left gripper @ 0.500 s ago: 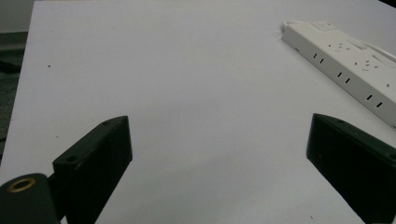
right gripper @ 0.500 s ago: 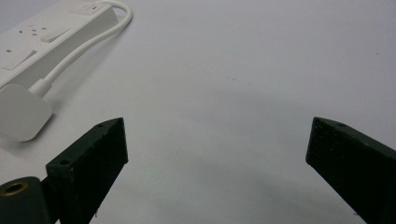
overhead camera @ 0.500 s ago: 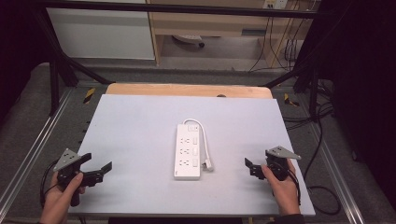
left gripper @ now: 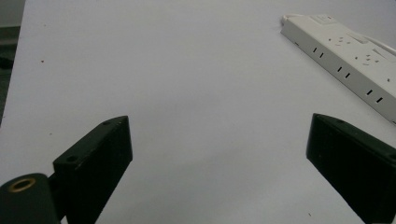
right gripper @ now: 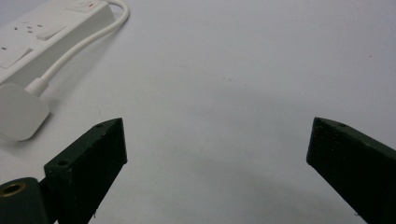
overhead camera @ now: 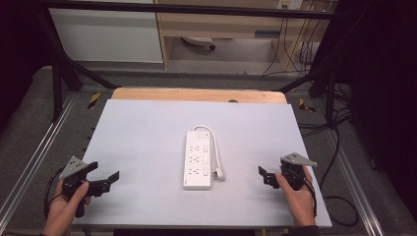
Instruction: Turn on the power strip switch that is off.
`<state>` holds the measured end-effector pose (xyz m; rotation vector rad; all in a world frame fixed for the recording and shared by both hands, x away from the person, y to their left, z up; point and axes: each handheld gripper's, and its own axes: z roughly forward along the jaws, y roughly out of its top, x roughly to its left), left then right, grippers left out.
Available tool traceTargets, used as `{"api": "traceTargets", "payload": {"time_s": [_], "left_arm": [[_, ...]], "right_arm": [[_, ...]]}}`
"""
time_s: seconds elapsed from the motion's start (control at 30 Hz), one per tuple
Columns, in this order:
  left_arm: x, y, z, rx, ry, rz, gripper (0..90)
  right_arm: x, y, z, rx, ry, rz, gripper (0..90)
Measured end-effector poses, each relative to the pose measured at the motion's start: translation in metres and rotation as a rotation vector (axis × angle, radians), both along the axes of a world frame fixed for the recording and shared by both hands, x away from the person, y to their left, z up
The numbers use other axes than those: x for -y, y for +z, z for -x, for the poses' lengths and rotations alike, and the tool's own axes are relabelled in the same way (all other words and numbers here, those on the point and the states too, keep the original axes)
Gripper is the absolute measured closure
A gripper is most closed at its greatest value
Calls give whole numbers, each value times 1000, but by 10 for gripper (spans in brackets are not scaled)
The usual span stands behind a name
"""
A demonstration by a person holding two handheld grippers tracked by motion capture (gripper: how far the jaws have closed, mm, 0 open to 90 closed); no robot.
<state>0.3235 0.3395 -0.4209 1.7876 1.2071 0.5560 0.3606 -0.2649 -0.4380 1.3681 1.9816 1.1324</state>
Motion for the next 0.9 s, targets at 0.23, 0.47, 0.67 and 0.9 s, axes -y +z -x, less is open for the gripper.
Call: {"api": "traceTargets", "payload": {"time_s": [0.23, 0.47, 0.67, 0.9], "left_arm": [[1, 0, 0, -3, -3, 1, 72], [1, 0, 0, -1, -7, 1, 72], [1, 0, 0, -1, -8, 0, 72], [1, 0, 0, -2, -12, -3, 72]], "right_arm": [[-2, 7, 2, 25, 11, -17, 47], [-6, 13, 3, 46, 38, -28, 38], [-9, 18, 5, 26, 58, -20, 33], [-13, 22, 6, 28, 97, -34, 30]]}}
